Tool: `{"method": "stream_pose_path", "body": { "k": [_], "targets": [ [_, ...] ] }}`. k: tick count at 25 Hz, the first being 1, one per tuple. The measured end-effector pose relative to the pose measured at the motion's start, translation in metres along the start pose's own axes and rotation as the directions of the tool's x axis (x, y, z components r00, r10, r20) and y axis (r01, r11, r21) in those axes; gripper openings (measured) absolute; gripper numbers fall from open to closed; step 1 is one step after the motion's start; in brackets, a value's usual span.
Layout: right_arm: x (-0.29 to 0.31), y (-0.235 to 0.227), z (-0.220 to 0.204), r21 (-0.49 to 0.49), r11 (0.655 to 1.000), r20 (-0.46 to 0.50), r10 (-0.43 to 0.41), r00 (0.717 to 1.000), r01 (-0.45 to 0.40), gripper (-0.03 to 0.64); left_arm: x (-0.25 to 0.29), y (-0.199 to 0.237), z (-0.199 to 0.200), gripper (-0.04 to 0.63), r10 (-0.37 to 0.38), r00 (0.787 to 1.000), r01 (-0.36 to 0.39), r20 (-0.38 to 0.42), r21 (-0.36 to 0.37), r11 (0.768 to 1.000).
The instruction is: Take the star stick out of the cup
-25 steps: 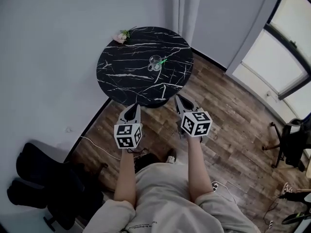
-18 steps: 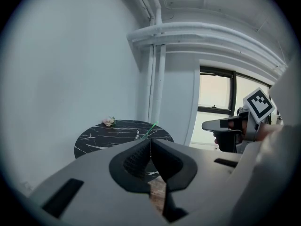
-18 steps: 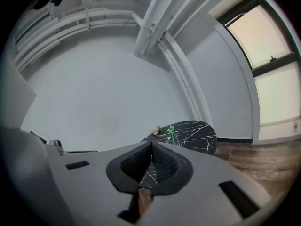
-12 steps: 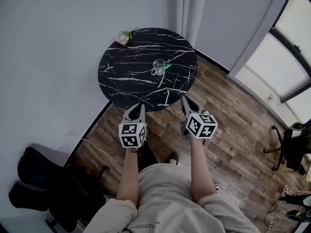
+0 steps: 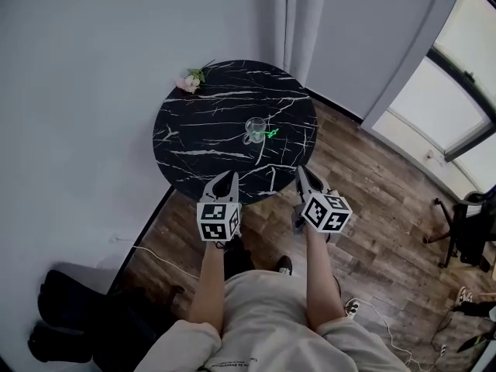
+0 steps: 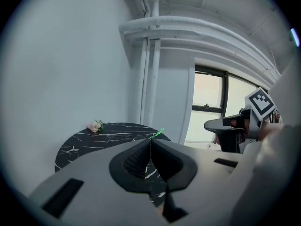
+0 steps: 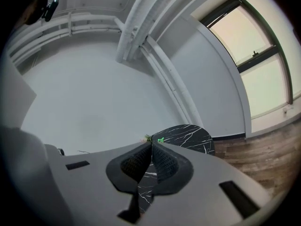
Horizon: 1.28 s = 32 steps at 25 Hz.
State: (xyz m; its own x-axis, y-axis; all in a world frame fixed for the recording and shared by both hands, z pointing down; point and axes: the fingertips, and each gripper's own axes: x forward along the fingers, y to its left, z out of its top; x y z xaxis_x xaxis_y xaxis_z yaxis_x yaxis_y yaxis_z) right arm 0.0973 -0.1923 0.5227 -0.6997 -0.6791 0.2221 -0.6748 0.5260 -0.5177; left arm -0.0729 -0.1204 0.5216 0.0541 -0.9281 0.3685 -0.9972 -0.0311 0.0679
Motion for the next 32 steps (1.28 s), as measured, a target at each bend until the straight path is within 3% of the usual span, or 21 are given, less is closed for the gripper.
{"method": "stream_pose_path", "body": {
  "k": [9, 13, 20, 24, 27, 32],
  "targets": [
    [0.071, 0.014, -0.016, 0.061, 0.995, -0.043, -0.072, 0.996, 0.074, 0.037, 0.051, 0.068, 0.017, 0.023, -0.053, 0.998, 0.052, -0.016, -0.038, 0.998],
    [0.101, 0.007, -0.024, 0.092, 0.985, -0.049, -0.139, 0.989, 0.143, 0.037, 0.081, 0.084, 0.031, 0.023, -0.120, 0.992, 0.120, -0.030, 0.016, 0.993],
    [0.140, 0.010, -0.033, 0.166, 0.966, -0.062, -0.189, 0.980, 0.197, 0.037, 0.126, 0.107, 0.062, 0.023, -0.218, 0.976, 0.218, -0.013, 0.010, 0.976],
    [0.156, 0.002, -0.025, 0.179, 0.956, -0.051, -0.226, 0.973, 0.232, 0.038, 0.149, 0.104, 0.073, 0.023, -0.271, 0.962, 0.272, -0.023, 0.085, 0.958],
    [0.171, 0.000, -0.025, 0.184, 0.945, -0.054, -0.265, 0.963, 0.271, 0.038, 0.160, 0.115, 0.081, 0.023, -0.301, 0.953, 0.301, -0.017, 0.090, 0.949],
    [0.184, -0.001, -0.034, 0.183, 0.928, -0.096, -0.311, 0.946, 0.324, 0.141, 0.177, 0.139, 0.084, 0.023, -0.312, 0.950, 0.313, -0.029, 0.061, 0.948]
  ]
}}
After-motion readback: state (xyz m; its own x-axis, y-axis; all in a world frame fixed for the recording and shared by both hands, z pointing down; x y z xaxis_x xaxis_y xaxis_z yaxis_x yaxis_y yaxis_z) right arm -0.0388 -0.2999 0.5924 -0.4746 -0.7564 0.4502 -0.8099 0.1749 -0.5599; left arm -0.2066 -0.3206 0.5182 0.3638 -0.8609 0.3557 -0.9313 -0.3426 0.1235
